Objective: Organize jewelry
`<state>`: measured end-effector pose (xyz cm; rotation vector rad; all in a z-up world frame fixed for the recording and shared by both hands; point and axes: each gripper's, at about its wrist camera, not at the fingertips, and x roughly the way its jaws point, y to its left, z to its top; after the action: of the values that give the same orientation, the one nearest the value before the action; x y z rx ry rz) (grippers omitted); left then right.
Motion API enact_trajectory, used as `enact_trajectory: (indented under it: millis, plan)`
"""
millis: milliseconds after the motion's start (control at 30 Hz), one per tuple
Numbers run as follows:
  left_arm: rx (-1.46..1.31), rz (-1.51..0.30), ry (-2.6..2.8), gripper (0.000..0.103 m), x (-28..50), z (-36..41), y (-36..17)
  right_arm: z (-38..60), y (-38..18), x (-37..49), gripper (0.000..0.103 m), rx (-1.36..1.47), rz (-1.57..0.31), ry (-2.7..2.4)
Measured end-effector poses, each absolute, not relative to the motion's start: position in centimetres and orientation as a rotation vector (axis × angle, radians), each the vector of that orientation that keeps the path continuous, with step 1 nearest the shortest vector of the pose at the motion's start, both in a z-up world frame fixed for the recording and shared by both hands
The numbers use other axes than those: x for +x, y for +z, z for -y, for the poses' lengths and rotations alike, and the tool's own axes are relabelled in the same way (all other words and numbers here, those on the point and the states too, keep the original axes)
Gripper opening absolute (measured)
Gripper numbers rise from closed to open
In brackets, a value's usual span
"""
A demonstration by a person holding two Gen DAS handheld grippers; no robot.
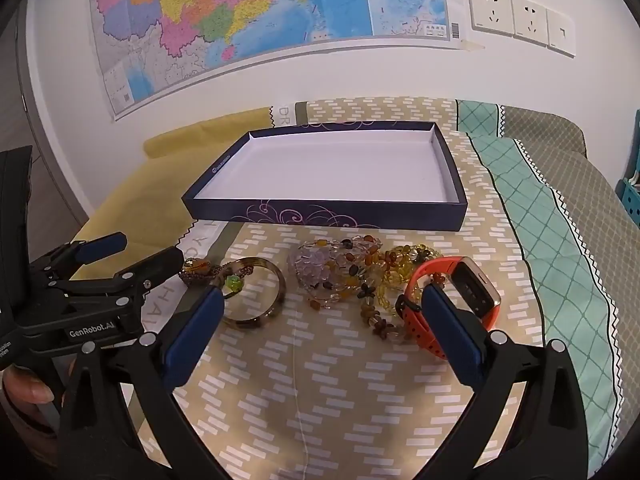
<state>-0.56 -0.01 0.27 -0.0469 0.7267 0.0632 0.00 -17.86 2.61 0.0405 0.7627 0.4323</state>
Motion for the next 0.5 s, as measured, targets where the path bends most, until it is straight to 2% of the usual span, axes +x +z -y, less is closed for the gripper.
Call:
enact_trajectory:
  millis: [500]
  plan:
    - [-0.039, -0.722, 0.069, 0.096, -0.49, -0.06, 0.27, 17.82, 2.59, -0.03, 0.097, 0.019, -0.761, 0.424]
